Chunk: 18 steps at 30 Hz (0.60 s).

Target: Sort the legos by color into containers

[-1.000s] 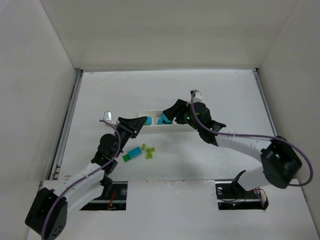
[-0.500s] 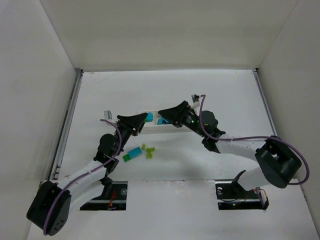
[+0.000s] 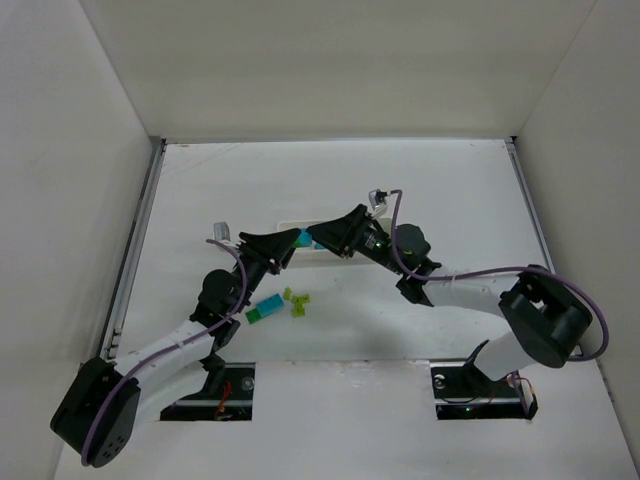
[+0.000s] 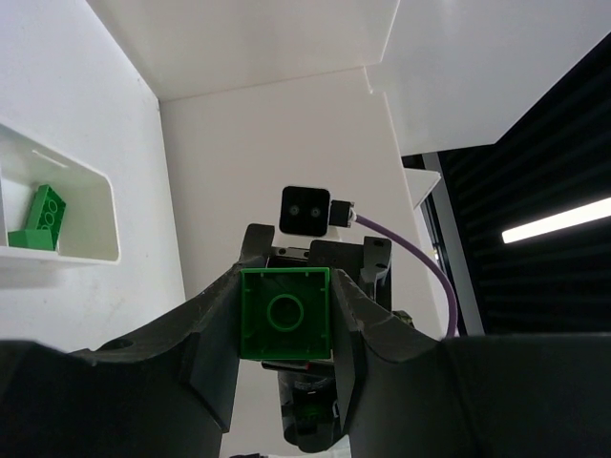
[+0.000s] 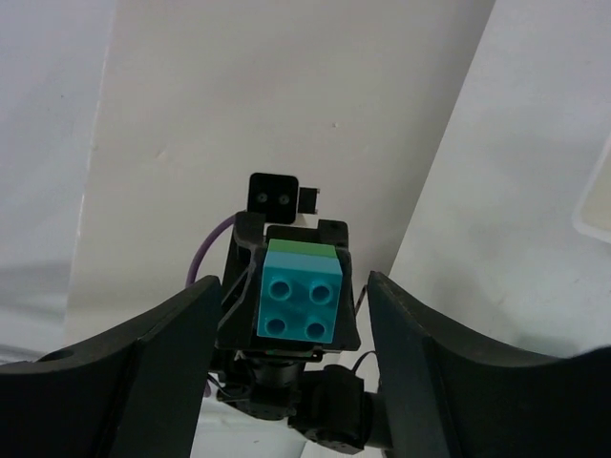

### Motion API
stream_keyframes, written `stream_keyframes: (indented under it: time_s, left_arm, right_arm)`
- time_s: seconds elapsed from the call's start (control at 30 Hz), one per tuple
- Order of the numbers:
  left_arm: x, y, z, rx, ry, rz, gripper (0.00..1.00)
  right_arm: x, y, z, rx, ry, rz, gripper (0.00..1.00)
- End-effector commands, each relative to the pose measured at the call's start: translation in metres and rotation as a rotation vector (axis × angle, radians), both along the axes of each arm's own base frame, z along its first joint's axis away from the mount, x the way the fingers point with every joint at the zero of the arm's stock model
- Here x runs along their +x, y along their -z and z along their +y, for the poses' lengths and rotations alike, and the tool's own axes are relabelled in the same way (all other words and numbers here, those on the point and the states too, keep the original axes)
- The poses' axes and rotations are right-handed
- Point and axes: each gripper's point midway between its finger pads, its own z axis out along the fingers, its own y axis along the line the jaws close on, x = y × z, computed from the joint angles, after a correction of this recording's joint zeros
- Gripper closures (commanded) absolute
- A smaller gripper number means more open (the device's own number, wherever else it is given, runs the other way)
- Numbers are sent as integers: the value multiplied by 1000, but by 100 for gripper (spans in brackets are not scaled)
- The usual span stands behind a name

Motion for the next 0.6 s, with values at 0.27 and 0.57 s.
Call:
stream_keyframes:
  time_s: [0.27,0.57]
  left_arm:
    - [-3,-22,3,-50,-9,-75,85]
    - [-4,-16,2,-41,-6,-64,85]
  right_arm:
    - [-7,-27,12,73,-50,-60,37]
    - [-5,-23,15,69,-51,-48,52]
